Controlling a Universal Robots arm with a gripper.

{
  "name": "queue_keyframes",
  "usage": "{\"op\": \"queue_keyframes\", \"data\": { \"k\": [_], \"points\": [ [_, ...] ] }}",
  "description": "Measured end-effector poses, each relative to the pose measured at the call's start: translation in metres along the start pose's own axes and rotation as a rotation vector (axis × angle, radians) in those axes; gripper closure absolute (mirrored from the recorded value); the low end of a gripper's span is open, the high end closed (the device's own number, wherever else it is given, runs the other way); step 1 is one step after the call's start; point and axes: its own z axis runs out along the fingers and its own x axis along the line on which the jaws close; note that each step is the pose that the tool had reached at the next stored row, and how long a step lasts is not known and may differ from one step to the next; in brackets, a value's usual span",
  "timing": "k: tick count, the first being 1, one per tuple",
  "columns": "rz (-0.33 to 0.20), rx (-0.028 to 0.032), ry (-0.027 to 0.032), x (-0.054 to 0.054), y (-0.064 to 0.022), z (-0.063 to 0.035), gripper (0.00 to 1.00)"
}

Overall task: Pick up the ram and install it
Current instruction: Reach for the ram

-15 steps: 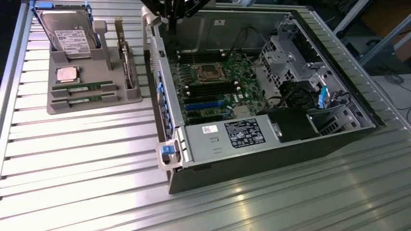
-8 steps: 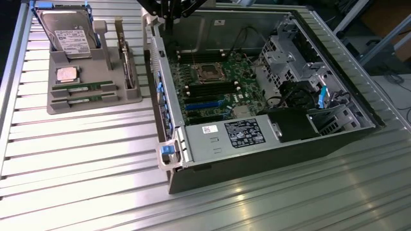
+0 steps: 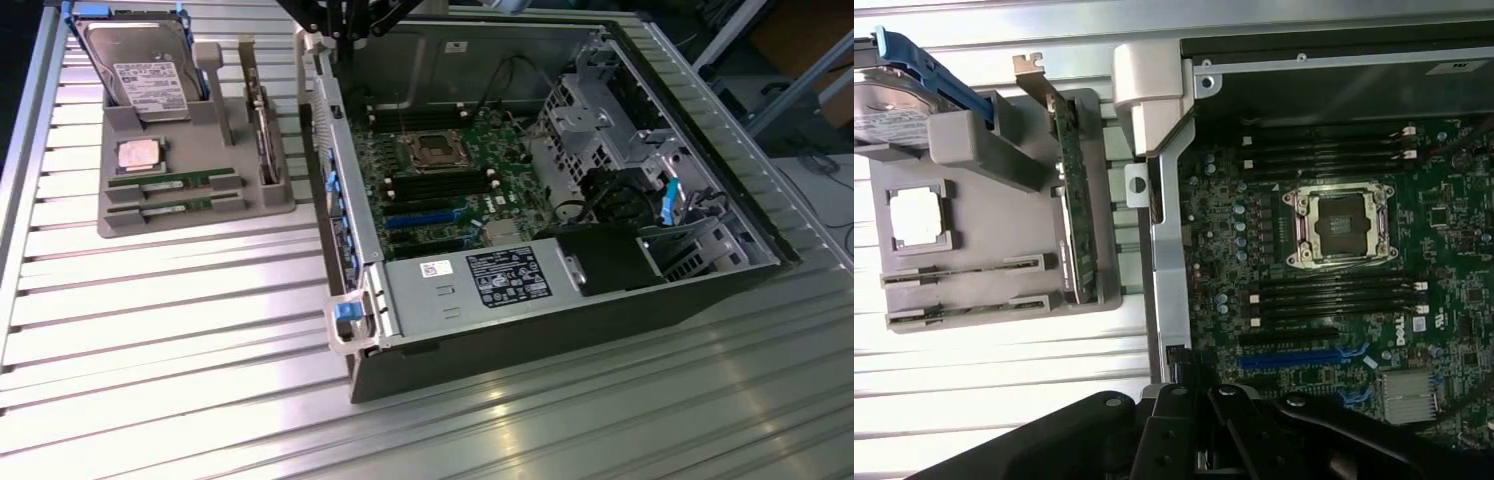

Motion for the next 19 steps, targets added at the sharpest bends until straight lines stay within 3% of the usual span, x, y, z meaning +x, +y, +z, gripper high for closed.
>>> {"op": "queue_keyframes", "data": {
  "k": [10, 19],
  "points": [
    [0.000, 0.0002, 0.0001, 0.012, -0.0009, -0.0004, 0.89],
    [0.000, 0.0001, 0.0000, 0.030, -0.0022, -0.0008, 0.89]
  ]
}}
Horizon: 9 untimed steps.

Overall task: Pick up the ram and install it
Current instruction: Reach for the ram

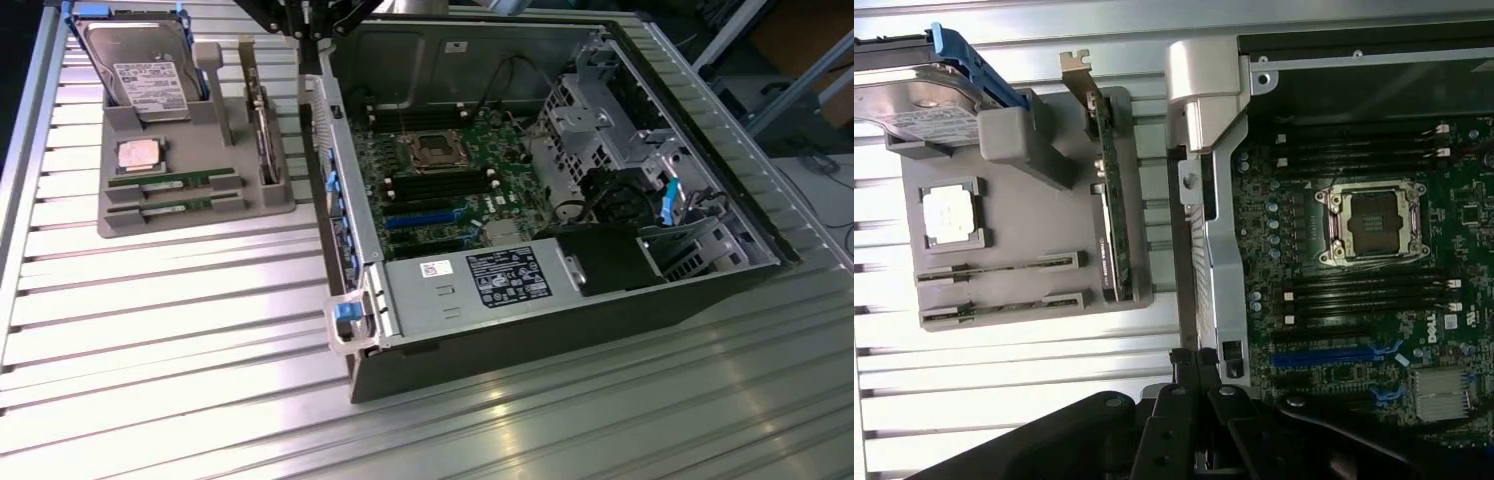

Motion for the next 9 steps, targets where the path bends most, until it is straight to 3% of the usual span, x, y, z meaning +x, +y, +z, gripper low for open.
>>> {"op": "queue_keyframes", "data": {
  "k": [9],
  "points": [
    [0.000, 0.0000, 0.0000, 0.0100, -0.0008, -0.0003, 0.89]
  ]
}}
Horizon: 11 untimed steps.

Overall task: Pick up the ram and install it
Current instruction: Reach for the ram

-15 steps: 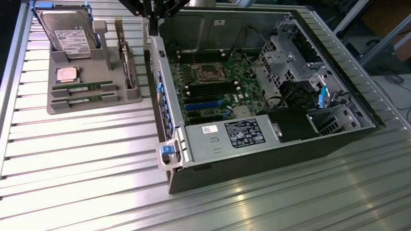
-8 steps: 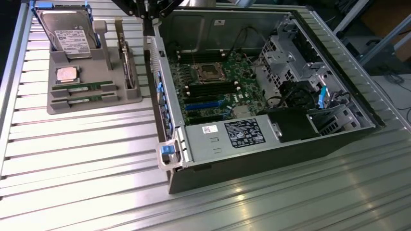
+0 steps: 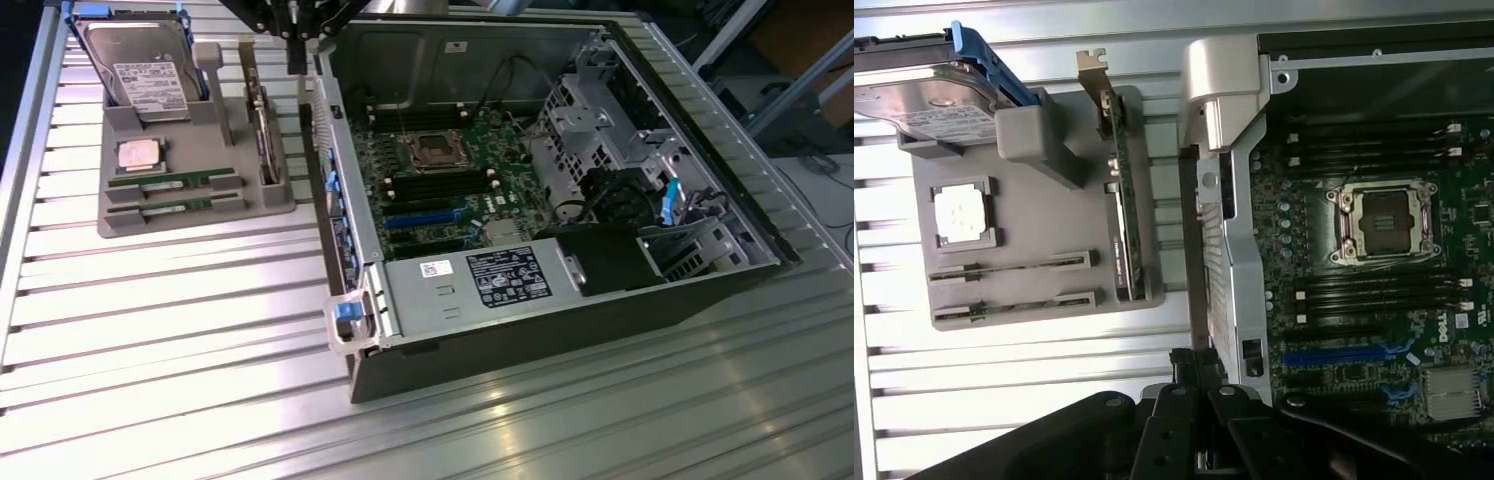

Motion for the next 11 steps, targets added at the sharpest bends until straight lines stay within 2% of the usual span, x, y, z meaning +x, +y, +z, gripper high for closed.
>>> {"op": "queue_keyframes", "data": {
  "k": [11],
  "points": [
    [0.000, 0.0000, 0.0000, 0.012, -0.0009, -0.0003, 0.89]
  ]
}}
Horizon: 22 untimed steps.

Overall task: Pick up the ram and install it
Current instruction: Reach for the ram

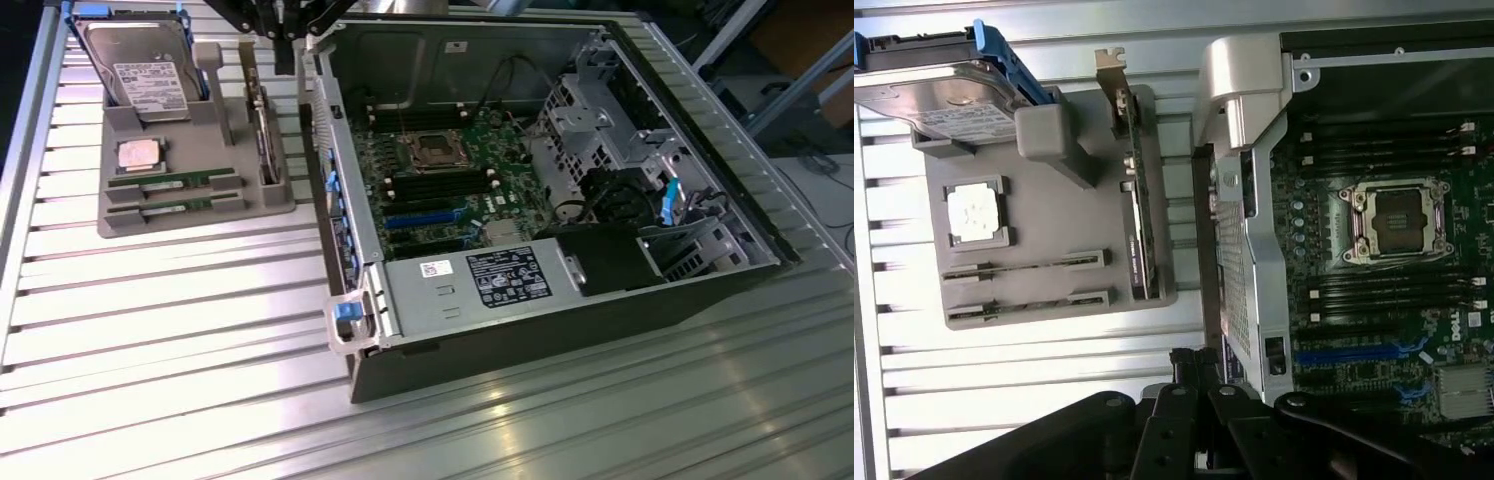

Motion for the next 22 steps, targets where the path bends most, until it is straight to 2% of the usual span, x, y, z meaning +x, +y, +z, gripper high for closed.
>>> {"op": "queue_keyframes", "data": {
  "k": [6, 22],
  "points": [
    [0.000, 0.0000, 0.0000, 0.007, -0.0005, -0.0002, 0.89],
    [0.000, 0.0000, 0.0000, 0.017, -0.0013, -0.0005, 0.89]
  ]
}}
